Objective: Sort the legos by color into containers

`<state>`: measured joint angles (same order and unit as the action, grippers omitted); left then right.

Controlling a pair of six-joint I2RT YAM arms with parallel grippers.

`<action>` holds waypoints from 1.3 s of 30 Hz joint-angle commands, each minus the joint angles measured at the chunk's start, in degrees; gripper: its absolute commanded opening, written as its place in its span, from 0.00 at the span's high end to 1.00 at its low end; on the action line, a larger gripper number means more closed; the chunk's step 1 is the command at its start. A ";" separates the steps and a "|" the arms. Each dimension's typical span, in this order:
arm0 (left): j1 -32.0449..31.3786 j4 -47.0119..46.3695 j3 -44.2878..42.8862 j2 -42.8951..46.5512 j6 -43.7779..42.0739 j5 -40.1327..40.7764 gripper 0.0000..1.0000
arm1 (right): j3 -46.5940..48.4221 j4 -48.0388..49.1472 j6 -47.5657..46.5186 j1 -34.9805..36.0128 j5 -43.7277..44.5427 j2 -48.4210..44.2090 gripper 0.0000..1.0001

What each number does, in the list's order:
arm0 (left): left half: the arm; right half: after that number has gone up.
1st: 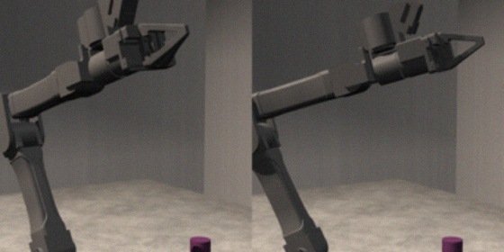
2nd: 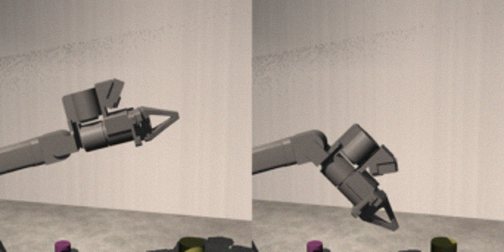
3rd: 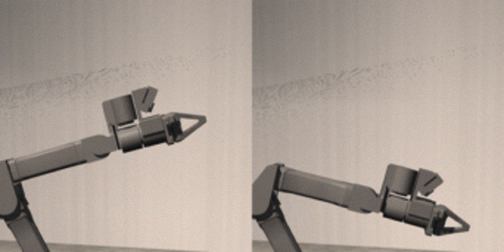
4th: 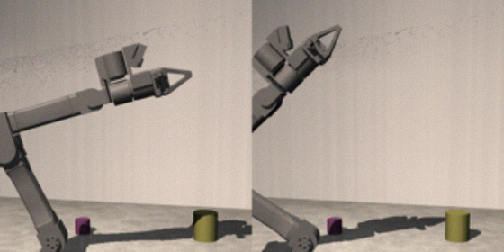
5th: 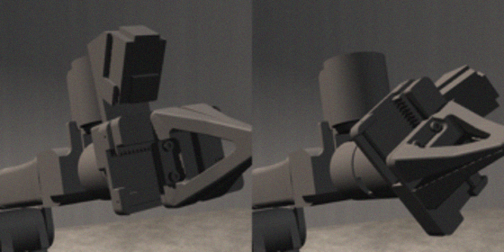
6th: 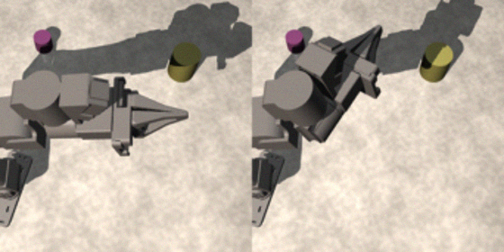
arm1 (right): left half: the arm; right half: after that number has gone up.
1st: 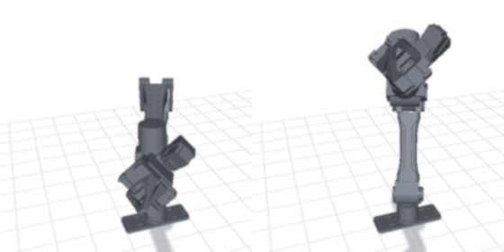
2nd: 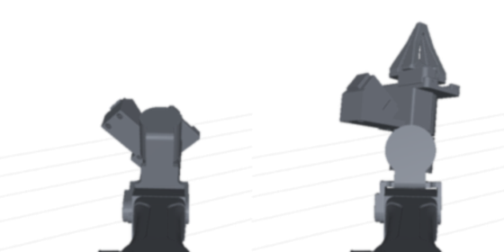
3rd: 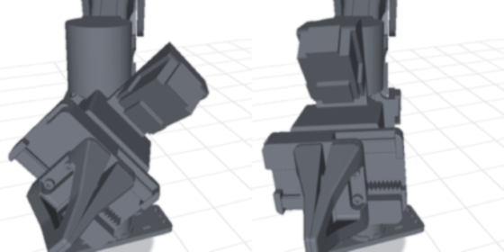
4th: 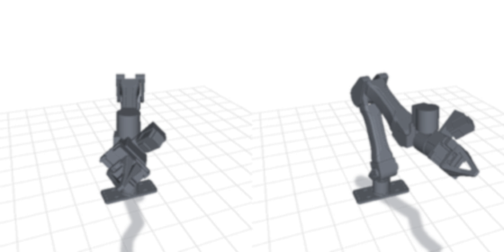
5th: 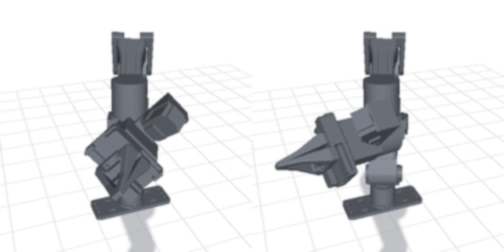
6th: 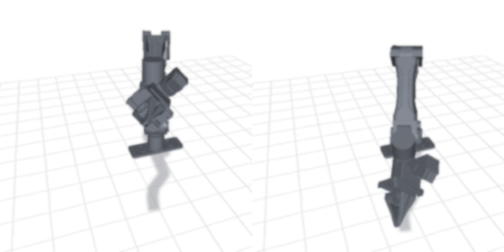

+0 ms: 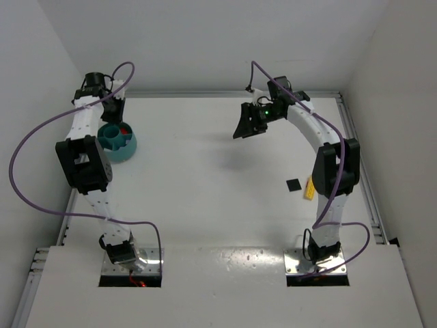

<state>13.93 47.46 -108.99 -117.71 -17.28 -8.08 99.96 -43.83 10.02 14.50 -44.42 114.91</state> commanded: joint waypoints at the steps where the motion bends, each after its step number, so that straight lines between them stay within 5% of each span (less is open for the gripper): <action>1: 0.48 0.61 -1.58 0.90 -0.21 -0.19 0.85 | 0.67 0.59 -1.32 0.44 -0.49 -1.27 0.41; 8: 0.48 0.61 -1.05 0.90 -0.74 -0.71 0.80 | 0.14 0.59 -1.32 0.44 -0.49 -1.27 0.41; 16: 0.48 1.14 0.01 0.90 -1.79 -1.33 0.59 | 0.14 0.59 -1.32 0.44 -0.49 -1.27 0.41; 24: 1.01 1.14 0.01 1.52 -1.79 -4.30 0.58 | 0.14 0.59 -1.32 0.44 0.64 -1.27 0.41; 32: 2.68 -2.10 3.78 13.19 -1.43 -23.28 0.58 | 1.46 -13.45 -16.13 -0.79 17.25 -1.27 0.41; 35: 2.68 -2.11 6.50 18.73 -2.05 -32.33 0.54 | -8.14 -13.75 -24.22 -1.40 29.71 -5.82 0.41; 39: 2.68 -4.65 12.82 24.80 1.53 -43.06 0.33 | -19.53 -9.87 -28.04 -4.74 44.29 -14.53 0.41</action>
<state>16.29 45.15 -99.85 -97.69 -18.13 -38.79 84.97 -53.23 -10.57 12.49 -15.11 107.59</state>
